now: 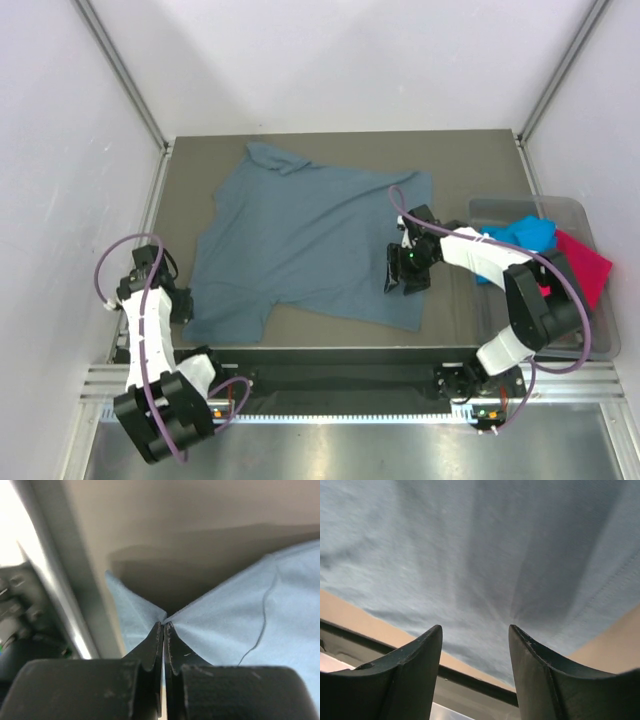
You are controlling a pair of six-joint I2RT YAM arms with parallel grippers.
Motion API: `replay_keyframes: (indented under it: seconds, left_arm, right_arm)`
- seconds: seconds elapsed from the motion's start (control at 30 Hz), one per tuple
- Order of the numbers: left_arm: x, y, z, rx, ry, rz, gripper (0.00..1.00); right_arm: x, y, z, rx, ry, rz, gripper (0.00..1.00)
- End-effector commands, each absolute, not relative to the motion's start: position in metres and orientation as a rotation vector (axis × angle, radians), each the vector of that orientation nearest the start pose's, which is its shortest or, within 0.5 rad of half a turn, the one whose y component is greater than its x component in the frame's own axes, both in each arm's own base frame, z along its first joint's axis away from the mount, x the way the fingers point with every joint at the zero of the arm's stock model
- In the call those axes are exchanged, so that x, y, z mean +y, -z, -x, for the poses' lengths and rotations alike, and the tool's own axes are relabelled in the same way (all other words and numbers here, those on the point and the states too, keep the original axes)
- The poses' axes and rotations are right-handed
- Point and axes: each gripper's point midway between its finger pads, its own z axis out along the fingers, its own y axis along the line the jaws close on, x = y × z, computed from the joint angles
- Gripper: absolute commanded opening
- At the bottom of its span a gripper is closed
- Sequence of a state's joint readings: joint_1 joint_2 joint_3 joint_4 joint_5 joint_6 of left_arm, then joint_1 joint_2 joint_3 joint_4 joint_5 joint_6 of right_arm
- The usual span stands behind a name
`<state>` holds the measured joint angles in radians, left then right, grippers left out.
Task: Fold and stack the t-shirts
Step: Flatten the tshirt out
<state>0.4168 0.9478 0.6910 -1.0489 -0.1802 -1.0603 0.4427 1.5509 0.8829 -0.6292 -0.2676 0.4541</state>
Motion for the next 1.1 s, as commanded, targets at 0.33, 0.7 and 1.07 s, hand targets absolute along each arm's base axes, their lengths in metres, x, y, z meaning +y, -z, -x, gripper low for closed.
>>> replay_keyframes:
  seconds: [0.33, 0.7, 1.07]
  left_arm:
    - [0.091, -0.126, -0.118, 1.884, -0.436, 1.958, 0.53]
    - [0.073, -0.152, -0.258, 2.085, 0.103, 1.442, 0.55]
    - [-0.077, -0.173, -0.469, 2.082, 0.654, 0.756, 0.49]
  right_arm:
    - [0.190, -0.067, -0.247, 2.866, -0.523, 0.050, 0.56]
    - [0.192, -0.132, -0.398, 2.557, -0.395, -0.170, 0.55]
    - [0.170, -0.127, -0.514, 2.432, -0.388, -0.337, 0.39]
